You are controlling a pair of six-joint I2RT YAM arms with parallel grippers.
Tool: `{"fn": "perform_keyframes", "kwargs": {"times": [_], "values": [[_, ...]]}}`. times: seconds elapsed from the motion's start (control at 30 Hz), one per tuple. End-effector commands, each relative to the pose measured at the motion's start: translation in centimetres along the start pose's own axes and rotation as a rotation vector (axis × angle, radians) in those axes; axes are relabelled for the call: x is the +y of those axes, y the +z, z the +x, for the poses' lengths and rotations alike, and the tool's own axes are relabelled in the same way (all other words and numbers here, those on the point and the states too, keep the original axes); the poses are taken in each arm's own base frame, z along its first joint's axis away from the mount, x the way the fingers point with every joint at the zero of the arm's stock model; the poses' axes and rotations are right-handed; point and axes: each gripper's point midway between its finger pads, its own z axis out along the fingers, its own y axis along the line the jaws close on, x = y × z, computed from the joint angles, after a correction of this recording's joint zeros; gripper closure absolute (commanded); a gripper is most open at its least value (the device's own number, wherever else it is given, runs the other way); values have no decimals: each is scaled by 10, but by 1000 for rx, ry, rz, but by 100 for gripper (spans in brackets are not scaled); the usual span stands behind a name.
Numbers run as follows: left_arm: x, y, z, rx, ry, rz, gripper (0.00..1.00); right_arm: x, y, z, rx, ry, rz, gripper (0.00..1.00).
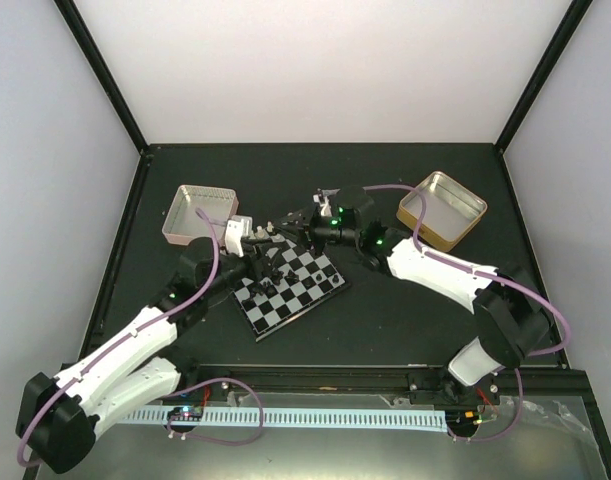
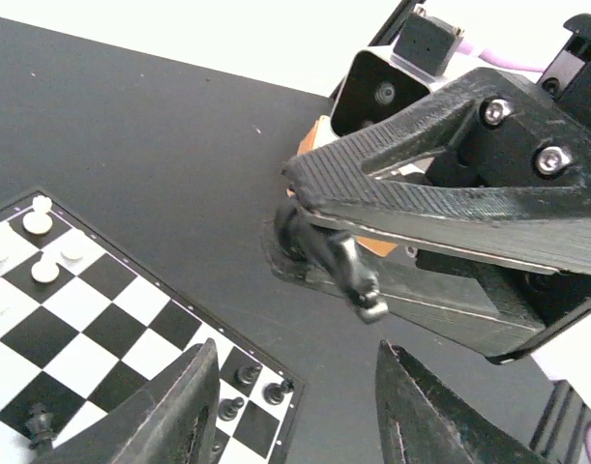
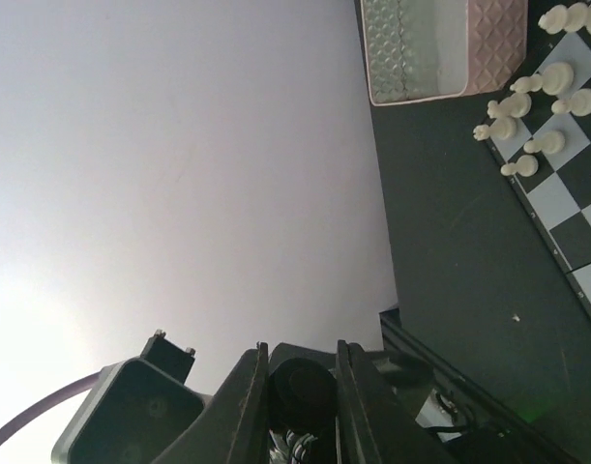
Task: Set up the chess pieces on the board
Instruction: Place the chess piece on the chessboard.
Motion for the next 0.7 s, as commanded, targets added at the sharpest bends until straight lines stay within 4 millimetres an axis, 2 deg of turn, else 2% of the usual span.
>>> {"fn": "perform_keyframes", "kwargs": {"times": [0.0,0.27,0.43,0.67], "values": [[-10,-5,-25,-130,43,29,56,15,-7,9,38,12,-61,89],[-22,-11,-36,-191,97,70,59,9,-7,13,51,18,-56,89],[-23,-8,-36,-192,110,71,72,8,-7,14,56,24,-59,89],[-22,-5,-34,-183,116,69,85,4,-7,14,56,35,-57,89]]}}
